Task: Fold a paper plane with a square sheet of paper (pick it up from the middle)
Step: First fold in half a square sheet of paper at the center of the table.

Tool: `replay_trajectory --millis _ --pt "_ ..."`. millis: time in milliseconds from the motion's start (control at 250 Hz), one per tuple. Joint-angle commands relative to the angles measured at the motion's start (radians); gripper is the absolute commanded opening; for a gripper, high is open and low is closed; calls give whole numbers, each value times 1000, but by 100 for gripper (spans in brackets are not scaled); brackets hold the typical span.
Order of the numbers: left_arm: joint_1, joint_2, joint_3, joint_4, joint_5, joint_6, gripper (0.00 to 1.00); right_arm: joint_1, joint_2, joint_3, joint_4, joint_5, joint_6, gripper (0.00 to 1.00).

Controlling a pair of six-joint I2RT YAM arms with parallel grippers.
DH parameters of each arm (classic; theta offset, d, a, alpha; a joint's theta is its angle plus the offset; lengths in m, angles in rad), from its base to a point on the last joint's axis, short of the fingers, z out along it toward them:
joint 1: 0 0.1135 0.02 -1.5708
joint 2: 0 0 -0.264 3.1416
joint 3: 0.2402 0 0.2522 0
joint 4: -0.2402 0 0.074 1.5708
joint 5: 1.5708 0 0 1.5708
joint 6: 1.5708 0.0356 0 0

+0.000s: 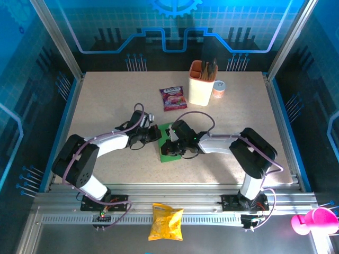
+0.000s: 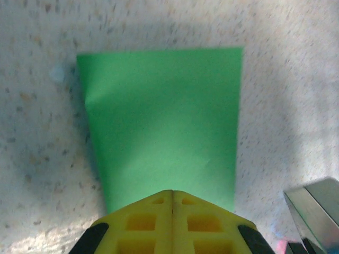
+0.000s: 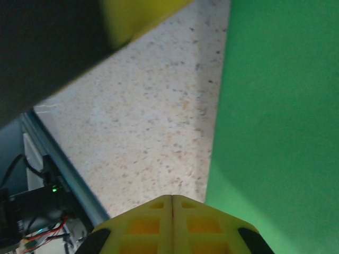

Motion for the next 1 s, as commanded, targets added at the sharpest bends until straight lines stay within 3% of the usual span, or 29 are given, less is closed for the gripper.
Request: replay_trajectory --millis 0,451,999 --pt "-16 -16 -33 54 49 -59 0 11 45 -1 61 -12 32 0" --pt "-73 84 -77 166 35 -124 0 -5 102 -70 77 17 49 0" --pt "-46 169 -17 65 -120 -129 0 -6 121 -84 -32 53 71 0"
